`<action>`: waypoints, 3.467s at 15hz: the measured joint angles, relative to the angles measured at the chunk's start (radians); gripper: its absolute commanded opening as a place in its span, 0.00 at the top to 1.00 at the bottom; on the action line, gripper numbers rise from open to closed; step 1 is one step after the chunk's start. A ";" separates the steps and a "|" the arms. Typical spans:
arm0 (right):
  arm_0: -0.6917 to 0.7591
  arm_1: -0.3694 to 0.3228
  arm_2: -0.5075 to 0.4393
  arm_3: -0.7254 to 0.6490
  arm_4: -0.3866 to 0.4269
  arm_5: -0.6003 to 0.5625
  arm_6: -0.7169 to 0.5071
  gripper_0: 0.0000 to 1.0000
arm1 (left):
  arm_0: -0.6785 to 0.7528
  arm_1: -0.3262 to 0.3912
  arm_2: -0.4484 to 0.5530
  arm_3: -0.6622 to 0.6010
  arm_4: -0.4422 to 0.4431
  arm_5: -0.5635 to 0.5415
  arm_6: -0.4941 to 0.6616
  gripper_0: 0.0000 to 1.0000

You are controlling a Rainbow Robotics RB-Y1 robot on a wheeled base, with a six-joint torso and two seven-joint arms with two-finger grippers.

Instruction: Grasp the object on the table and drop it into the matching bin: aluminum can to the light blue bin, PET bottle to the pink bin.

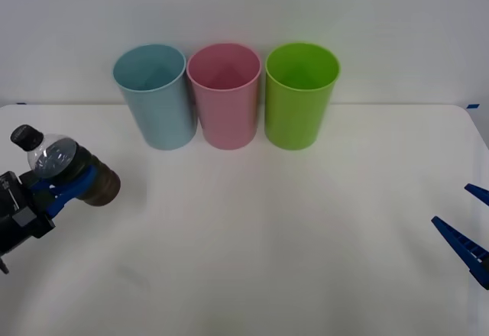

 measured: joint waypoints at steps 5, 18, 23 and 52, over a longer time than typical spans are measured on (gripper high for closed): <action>0.000 0.000 0.000 0.000 0.000 0.000 0.000 0.00 | -0.077 0.000 -0.065 -0.138 0.025 0.191 0.071 1.00; 0.000 0.000 0.000 0.000 0.000 0.000 0.000 0.00 | -0.468 0.011 -0.330 -0.109 0.007 0.620 0.143 1.00; 0.000 0.000 0.000 0.000 0.000 0.000 0.000 0.00 | -0.691 0.011 -0.425 0.108 -0.023 0.636 0.146 1.00; 0.000 0.000 0.000 0.000 0.000 0.000 0.000 0.00 | -1.033 -0.032 -0.625 0.425 -0.084 0.685 0.206 0.00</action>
